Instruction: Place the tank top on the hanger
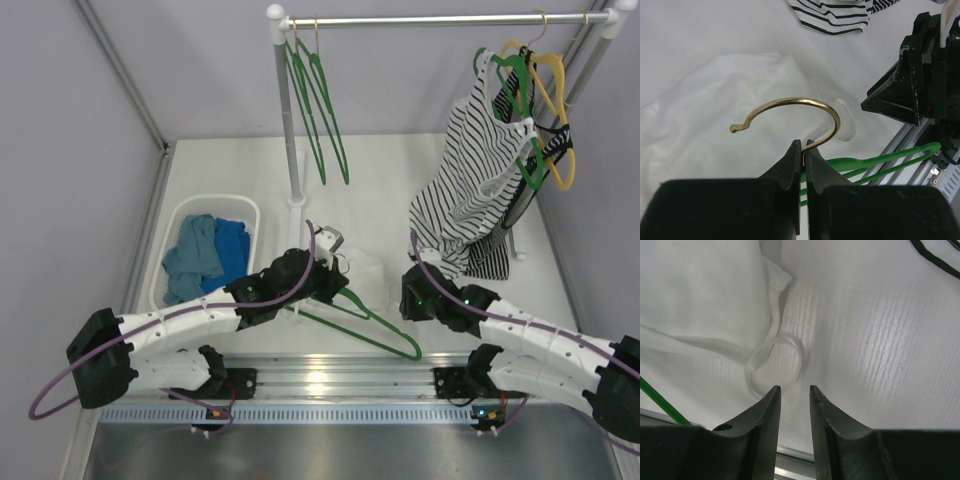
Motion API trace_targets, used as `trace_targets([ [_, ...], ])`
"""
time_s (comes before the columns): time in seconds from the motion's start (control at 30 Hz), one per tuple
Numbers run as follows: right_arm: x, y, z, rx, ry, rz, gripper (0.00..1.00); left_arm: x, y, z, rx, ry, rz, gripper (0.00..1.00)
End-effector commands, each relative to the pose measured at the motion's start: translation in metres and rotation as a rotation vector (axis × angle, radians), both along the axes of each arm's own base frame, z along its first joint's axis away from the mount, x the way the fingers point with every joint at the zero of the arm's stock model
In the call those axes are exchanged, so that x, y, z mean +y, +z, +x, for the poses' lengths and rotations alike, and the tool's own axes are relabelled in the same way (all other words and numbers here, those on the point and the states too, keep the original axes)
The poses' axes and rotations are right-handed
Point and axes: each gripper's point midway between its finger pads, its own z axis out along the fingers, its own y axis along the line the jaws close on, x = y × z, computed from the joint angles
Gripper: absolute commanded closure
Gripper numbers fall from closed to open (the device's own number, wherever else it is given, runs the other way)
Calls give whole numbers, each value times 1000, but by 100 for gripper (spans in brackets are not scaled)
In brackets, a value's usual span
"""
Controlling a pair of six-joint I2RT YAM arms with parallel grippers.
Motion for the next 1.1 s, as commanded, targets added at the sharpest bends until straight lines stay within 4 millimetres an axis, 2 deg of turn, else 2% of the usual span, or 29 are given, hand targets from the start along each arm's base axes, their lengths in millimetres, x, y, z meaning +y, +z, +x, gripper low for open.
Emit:
trace_targets([
  [0.0,10,-6,0,17,-4,63,71,-8,29,6,-58,2,-48,100],
  [0.33,15,-37,-1,51,-9,59,67,-9,31,8,-67,4,-48,100],
  [0.5,17,-39,6,40,-29,50,66,-6,30,11,-73,25,-42,100],
  [0.6,14,-41,7,43,-46,39,82,-4,33,14,-82,48,-46,100],
  [0.63,14,-42,6,50,-51,36,91,-1,34,17,-88,70,-45,100],
  [0.73,9,-41,4,53,-68,32,100,7,37,24,-110,123,-40,100],
  [1.07,-2,-23,-3,21,-110,77,100,24,39,44,-162,260,-13,100],
])
